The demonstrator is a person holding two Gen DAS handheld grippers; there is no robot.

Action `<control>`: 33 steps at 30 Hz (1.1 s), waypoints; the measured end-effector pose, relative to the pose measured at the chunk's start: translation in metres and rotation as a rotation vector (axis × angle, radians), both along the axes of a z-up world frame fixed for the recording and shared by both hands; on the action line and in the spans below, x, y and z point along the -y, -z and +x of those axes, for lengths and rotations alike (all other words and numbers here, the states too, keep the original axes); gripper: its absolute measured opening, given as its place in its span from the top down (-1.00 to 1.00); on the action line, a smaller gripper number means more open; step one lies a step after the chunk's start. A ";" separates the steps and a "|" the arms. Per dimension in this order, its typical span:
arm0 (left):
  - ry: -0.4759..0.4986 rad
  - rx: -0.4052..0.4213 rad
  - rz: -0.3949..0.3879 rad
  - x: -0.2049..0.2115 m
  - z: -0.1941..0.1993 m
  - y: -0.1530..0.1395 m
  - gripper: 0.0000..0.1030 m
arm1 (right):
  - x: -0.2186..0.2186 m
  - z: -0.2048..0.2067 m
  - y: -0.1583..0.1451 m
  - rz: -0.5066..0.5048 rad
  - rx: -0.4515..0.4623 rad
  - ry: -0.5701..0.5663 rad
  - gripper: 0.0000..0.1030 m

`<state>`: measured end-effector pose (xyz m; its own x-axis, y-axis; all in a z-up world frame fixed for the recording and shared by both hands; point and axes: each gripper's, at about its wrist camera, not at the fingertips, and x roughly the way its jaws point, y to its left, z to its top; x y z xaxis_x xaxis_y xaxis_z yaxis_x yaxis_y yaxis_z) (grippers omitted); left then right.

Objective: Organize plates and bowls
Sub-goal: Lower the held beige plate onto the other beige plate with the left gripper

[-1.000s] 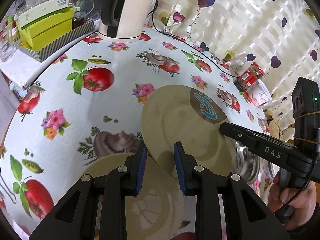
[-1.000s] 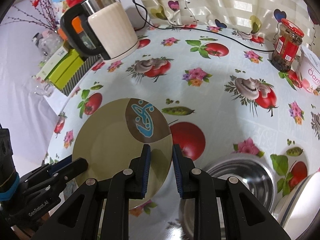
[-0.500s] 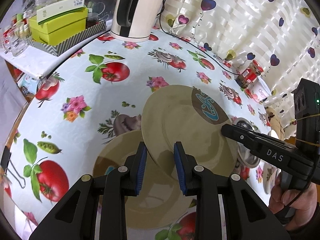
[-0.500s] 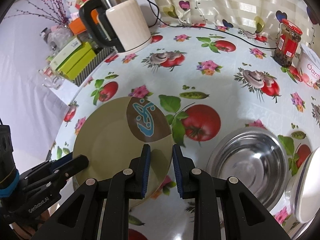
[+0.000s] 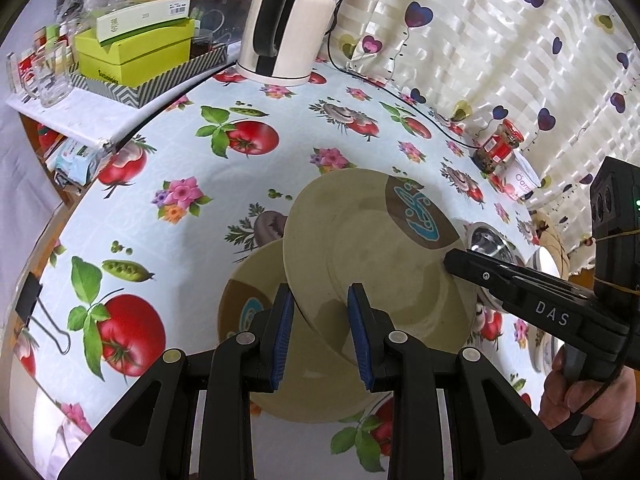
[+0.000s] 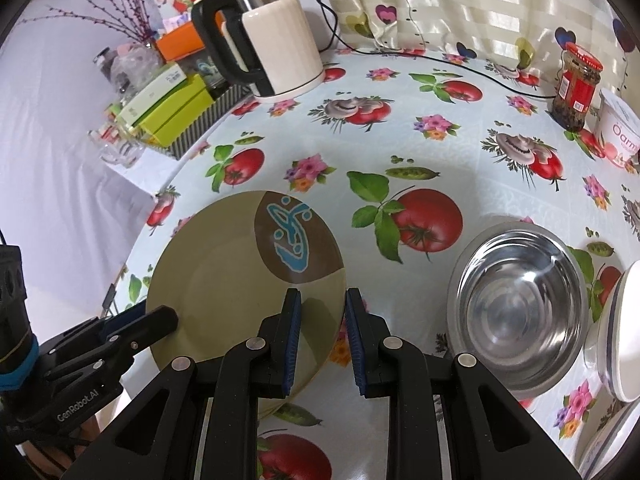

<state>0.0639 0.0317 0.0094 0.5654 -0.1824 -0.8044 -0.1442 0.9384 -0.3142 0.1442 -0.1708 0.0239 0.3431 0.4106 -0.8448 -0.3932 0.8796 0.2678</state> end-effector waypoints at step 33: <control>-0.040 -0.072 0.019 -0.023 -0.029 0.035 0.44 | -0.035 -0.033 0.039 -0.048 -0.064 -0.064 0.55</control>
<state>0.0346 0.0547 -0.0252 0.5124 -0.1454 -0.8464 -0.2033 0.9370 -0.2841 0.1116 -0.1361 -0.0155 0.2624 0.3888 -0.8832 -0.4322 0.8657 0.2527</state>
